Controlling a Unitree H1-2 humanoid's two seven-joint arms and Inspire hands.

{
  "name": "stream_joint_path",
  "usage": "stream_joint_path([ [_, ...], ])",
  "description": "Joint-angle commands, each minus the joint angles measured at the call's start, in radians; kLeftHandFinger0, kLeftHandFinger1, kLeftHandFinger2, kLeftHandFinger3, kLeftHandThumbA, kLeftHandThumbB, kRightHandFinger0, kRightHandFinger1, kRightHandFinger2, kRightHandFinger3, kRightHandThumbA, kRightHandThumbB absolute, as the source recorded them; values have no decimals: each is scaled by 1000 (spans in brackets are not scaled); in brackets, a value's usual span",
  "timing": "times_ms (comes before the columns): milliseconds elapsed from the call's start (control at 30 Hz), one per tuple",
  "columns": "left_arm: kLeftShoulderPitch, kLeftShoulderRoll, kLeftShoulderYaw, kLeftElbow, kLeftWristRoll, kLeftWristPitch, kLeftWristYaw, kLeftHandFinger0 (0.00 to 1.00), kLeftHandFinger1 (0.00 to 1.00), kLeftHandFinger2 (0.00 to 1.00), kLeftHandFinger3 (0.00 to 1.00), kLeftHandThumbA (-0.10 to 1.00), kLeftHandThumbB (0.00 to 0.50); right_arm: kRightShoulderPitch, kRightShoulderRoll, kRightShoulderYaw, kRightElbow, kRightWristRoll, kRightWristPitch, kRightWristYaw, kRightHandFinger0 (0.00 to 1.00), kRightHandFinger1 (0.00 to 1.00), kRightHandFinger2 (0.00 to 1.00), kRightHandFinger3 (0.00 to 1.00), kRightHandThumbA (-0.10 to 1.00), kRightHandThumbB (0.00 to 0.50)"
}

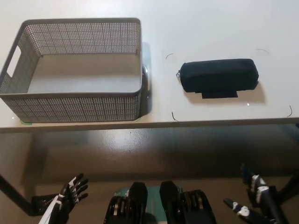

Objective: Use the right hand to pick up the pencil case on the right hand side and put it into a grey container on the left side

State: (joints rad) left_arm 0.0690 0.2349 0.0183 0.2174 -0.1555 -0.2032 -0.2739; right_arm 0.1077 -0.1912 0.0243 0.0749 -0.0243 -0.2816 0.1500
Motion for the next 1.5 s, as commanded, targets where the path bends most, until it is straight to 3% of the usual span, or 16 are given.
stream_joint_path([
  [0, -18, 44, 9, -22, -57, -133, -78, 1000, 1000, 1000, 1000, 1000, 321, 61, -84, -59, -343, -90, -29, -7, 1000, 1000, 1000, 1000, 1000, 381],
  [267, -21, 51, 5, -25, -44, -137, -83, 1000, 1000, 1000, 1000, 1000, 312, 85, -93, -133, -590, -209, 100, -32, 1000, 1000, 1000, 1000, 1000, 462],
  [400, -23, 55, 4, -19, -39, -132, -84, 1000, 1000, 1000, 1000, 1000, 338, 24, -78, -148, -648, -289, 143, -32, 1000, 1000, 1000, 1000, 1000, 472],
  [500, -19, 55, 3, -16, -34, -144, -84, 1000, 1000, 1000, 1000, 1000, 325, -73, -90, -142, -635, -321, 191, -17, 1000, 1000, 1000, 1000, 988, 500],
  [633, -16, 56, 0, -11, -39, -140, -94, 1000, 1000, 1000, 1000, 1000, 327, -188, -114, -124, -582, -378, 224, 3, 1000, 1000, 1000, 1000, 1000, 500],
  [700, -7, 55, 1, -20, -62, -118, -105, 1000, 1000, 1000, 1000, 1000, 356, -274, -135, -101, -553, -449, 262, 28, 1000, 1000, 1000, 1000, 1000, 500],
  [933, 7, 57, 7, -20, -72, -113, -113, 1000, 1000, 1000, 1000, 1000, 389, -529, -195, -32, -469, -530, 385, 118, 1000, 1000, 1000, 1000, 954, 500],
  [1067, 7, 56, 8, -5, -62, -140, -110, 1000, 1000, 1000, 1000, 1000, 406, -658, -234, 18, -388, -542, 406, 162, 1000, 1000, 1000, 1000, 901, 500],
  [1167, 9, 55, 11, 10, -56, -164, -109, 1000, 1000, 1000, 1000, 1000, 353, -793, -257, 84, -258, -551, 412, 208, 1000, 1000, 1000, 1000, 775, 500],
  [1267, 21, 51, 14, 0, -89, -124, -122, 1000, 1000, 1000, 1000, 1000, 399, -897, -269, 151, -142, -594, 406, 241, 1000, 1000, 1000, 1000, 756, 500],
  [1467, 36, 46, 16, 1, -91, -119, -121, 1000, 1000, 1000, 1000, 1000, 419, -1061, -252, 271, 106, -668, 419, 268, 1000, 1000, 1000, 1000, 738, 500],
])
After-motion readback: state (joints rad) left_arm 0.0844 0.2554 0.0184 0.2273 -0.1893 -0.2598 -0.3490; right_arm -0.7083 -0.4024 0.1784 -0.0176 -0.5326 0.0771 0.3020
